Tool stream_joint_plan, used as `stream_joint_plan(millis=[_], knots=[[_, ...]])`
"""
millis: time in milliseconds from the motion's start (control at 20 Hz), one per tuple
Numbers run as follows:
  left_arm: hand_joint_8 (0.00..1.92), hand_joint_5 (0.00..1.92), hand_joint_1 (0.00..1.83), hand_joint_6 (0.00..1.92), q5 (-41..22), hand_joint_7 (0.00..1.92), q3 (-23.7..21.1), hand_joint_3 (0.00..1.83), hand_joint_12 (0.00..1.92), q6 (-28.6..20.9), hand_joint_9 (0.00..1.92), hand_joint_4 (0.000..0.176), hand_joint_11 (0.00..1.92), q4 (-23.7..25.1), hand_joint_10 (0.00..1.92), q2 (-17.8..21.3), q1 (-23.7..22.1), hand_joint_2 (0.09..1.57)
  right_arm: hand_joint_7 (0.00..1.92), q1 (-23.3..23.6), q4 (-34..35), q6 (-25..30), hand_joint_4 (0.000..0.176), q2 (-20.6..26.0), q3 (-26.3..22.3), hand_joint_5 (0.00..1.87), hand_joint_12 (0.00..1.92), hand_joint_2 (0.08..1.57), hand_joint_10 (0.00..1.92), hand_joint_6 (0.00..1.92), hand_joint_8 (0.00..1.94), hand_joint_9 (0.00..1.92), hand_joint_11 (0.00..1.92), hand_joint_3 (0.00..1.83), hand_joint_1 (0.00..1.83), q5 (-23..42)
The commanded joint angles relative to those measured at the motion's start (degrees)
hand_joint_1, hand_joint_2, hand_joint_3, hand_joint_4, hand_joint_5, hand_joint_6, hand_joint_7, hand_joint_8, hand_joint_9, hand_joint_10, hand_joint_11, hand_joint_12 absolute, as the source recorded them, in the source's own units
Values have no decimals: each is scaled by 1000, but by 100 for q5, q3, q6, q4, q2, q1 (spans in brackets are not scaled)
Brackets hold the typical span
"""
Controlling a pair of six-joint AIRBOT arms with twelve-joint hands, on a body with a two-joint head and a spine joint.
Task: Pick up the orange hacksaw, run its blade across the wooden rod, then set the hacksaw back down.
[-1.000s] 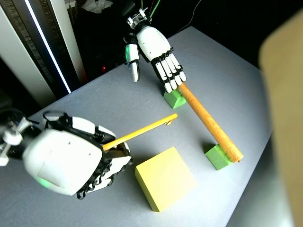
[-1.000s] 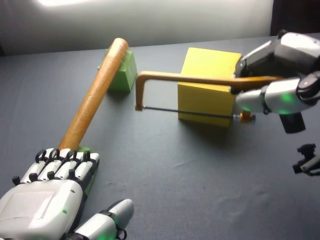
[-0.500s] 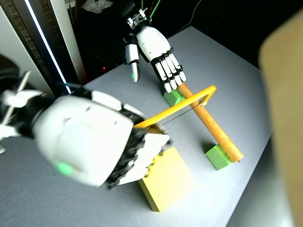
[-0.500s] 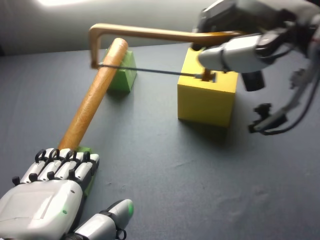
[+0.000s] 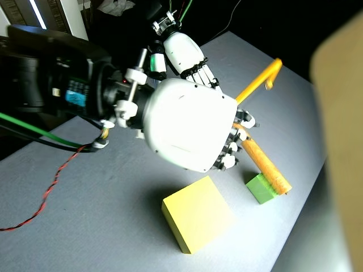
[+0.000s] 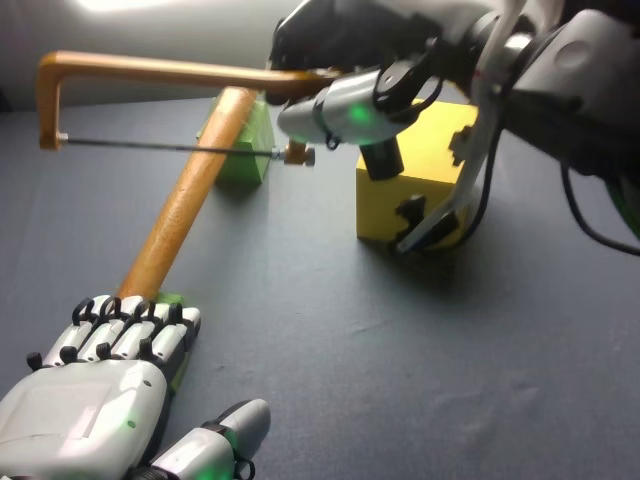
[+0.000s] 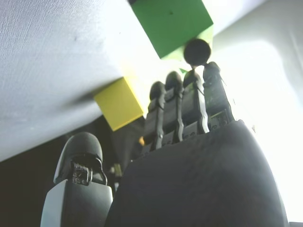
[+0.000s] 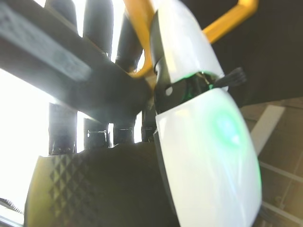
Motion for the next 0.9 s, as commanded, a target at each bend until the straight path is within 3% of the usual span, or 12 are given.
stream_joint_plan(millis=[0, 150, 200, 250, 350, 400, 450, 600, 750, 800, 850], knots=[[12, 202, 0, 24, -212, 128, 39, 0, 12, -44, 73, 0, 26, 231, 11, -16, -5, 1269, 1189, 33, -202, 63, 0, -7, 29, 937, 847, 1084, 79, 1007, 699, 1318, 1019, 0, 1250, 428], [0, 176, 0, 7, -212, 103, 38, 2, 21, -44, 66, 0, 40, 231, 6, -16, -4, 1275, 1165, -72, -205, -327, 0, -181, 63, 993, 825, 1075, 34, 955, 708, 1348, 1039, 1, 1245, 579], [0, 157, 0, 1, -212, 91, 38, 0, 18, -49, 56, 0, 31, 231, 1, -16, -4, 1269, 1121, -83, -205, -407, 0, -227, 62, 973, 807, 1046, 674, 931, 678, 1201, 1073, 27, 1362, 704], [4, 175, 0, 8, -212, 99, 38, 0, 23, -50, 64, 0, 39, 231, 4, -16, -4, 1270, 1097, -83, -205, -469, 0, -244, 55, 963, 821, 1058, 851, 945, 701, 1144, 1086, 8, 1384, 758], [7, 178, 0, 8, -211, 108, 39, 3, 28, -50, 75, 0, 45, 231, 8, -16, -4, 1277, 1104, -73, -32, -618, 0, -249, 7, 971, 821, 1056, 865, 945, 673, 1146, 1097, 1, 1390, 828], [1, 121, 0, 1, -210, 50, 39, 1, 5, -52, 15, 0, 8, 231, 1, -16, -4, 1273, 1108, -66, 266, -750, 0, -255, -28, 966, 819, 1057, 869, 955, 667, 1142, 1095, 2, 1390, 1029], [7, 206, 0, 9, -210, 135, 41, 1, 45, -52, 96, 0, 66, 230, 11, -15, -4, 1282, 1111, -36, 813, -997, 0, -285, -47, 963, 817, 1057, 870, 957, 667, 1138, 1091, 2, 1390, 1256], [3, 205, 0, 4, -209, 129, 43, 0, 49, -62, 90, 0, 52, 230, 3, -16, -6, 1281, 1115, 3, 1760, -1684, 0, -379, -47, 974, 808, 1059, 893, 963, 664, 1112, 1091, 1, 1390, 1496], [5, 221, 0, 8, -179, 143, 43, 0, 71, -62, 104, 0, 65, 230, 6, -16, -5, 1279, 1132, 10, 1807, -1771, 0, -448, -47, 973, 806, 1057, 894, 960, 634, 1115, 1086, 0, 1391, 1531], [3, 229, 0, 4, -175, 157, 46, 0, 210, -62, 116, 0, 12, 230, 3, -16, -5, 1283, 1131, 20, 1807, -1773, 0, -471, -45, 980, 802, 1056, 889, 962, 635, 1112, 1081, 0, 1391, 1567], [0, 220, 0, 1, -167, 147, 50, 0, 227, -62, 107, 0, 2, 230, 0, -16, -5, 1285, 1130, 24, 1806, -1786, 0, -510, -32, 983, 801, 1055, 887, 954, 640, 1116, 1080, 0, 1391, 1614]])
